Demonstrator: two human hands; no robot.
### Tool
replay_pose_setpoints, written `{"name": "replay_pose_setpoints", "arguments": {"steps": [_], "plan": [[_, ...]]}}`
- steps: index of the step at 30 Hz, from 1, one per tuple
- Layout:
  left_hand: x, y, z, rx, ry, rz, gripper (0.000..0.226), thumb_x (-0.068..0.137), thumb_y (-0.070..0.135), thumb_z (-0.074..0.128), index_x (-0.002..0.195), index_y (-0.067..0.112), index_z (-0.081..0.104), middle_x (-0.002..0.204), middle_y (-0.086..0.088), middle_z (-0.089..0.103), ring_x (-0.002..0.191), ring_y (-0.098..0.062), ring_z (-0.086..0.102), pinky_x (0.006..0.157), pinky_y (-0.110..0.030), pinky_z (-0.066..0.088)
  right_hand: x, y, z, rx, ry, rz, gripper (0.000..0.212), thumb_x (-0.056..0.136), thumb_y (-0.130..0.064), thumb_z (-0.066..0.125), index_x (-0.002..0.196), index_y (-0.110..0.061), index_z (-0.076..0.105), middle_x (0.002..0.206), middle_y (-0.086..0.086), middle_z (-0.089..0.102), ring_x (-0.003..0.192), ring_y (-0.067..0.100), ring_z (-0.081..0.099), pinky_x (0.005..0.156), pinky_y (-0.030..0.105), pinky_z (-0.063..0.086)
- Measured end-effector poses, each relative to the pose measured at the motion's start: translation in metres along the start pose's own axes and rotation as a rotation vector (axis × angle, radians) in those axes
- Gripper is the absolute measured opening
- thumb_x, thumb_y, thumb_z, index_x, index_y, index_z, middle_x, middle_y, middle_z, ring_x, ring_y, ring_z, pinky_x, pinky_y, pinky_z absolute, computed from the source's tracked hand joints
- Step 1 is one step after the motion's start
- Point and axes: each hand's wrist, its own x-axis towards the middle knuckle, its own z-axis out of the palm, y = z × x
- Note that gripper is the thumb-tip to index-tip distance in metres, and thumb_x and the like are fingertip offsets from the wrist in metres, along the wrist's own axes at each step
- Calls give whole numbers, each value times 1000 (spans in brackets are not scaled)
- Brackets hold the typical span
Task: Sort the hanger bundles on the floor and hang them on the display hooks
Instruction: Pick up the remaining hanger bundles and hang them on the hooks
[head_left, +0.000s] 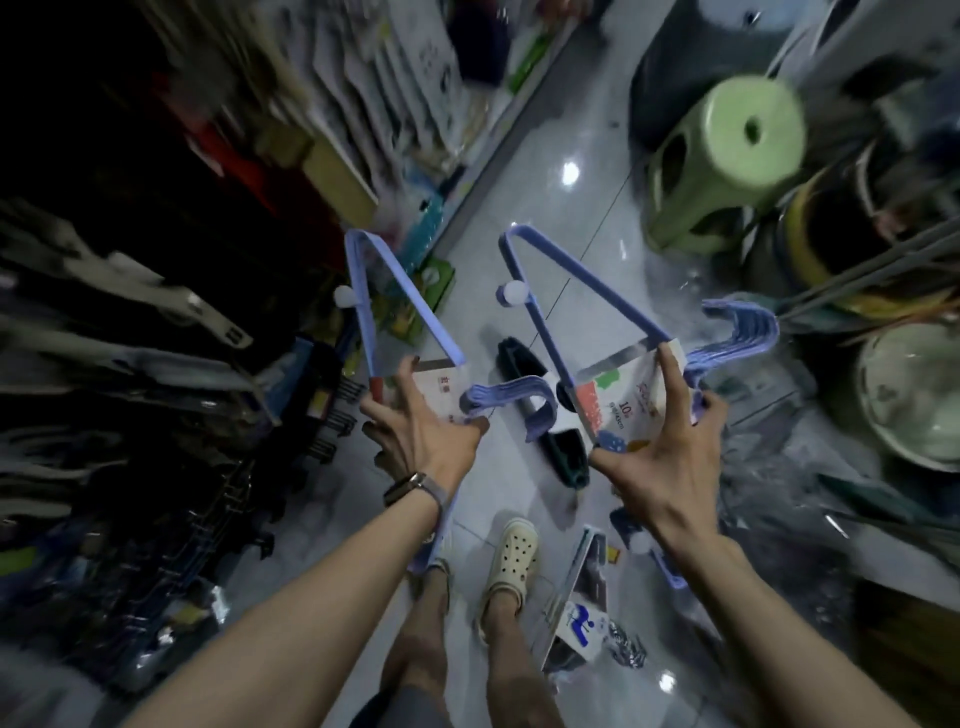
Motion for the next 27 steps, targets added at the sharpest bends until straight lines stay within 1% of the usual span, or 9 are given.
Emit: {"name": "replay_pose_setpoints", "arguments": {"steps": [3,5,8,10,13,15,19,24,27], "plan": [[-20,40,-53,-66,56,104,102,53,31,84,141,35,33,139,-15,24,106,-37,42,78,-35,42,-7,-35,-43,36,26,-37,124,59,-33,87,155,-64,16,142,5,30,115,42,54,82,48,59],[-33,68,-90,-125,108,176,100,54,27,85,142,30,37,137,-16,25,105,-32,39,77,-30,34,-11,-61,-68,53,59,-99,125,60,-32,90,156,-62,16,137,2,30,115,39,52,84,44,57],[-49,103,-140,-195,188,271,100,54,21,88,142,25,40,137,-17,24,98,-14,28,80,-26,39,-17,-100,-101,82,95,-158,127,59,-30,91,157,-60,17,132,1,30,114,35,48,80,36,50],[-54,122,-171,-249,253,316,100,54,19,91,143,22,43,140,-18,23,101,-12,30,88,-18,40,-17,-125,-120,117,120,-199,128,57,-28,90,157,-61,17,132,2,32,111,35,51,76,37,52],[-59,146,-217,-272,370,393,102,52,41,86,143,29,42,138,-12,26,122,-32,40,96,-37,48,-16,-166,-144,175,140,-259,130,55,-27,90,155,-64,16,133,3,34,107,33,54,75,36,52],[-64,160,-251,-297,441,446,102,54,40,89,143,26,43,137,-15,28,121,-32,41,94,-35,47,-18,-195,-157,203,164,-303,131,55,-27,91,155,-64,15,131,5,36,104,33,56,75,33,49],[-74,180,-314,-256,550,454,102,53,51,84,144,42,37,141,-7,29,116,-34,46,88,-49,55,-22,-245,-177,266,197,-379,135,53,-25,93,155,-64,14,126,10,42,98,34,59,78,36,54],[-87,191,-396,-295,665,477,100,54,51,82,142,46,35,147,-6,28,126,-34,42,87,-51,55,-44,-315,-194,325,227,-507,134,57,-28,95,158,-60,14,137,9,37,114,39,55,85,38,52],[-100,179,-443,-270,729,508,105,53,56,76,146,48,28,153,-5,25,134,-34,35,91,-56,53,-72,-358,-201,362,237,-571,130,62,-24,94,161,-54,14,120,4,39,94,33,55,80,39,53]]}}
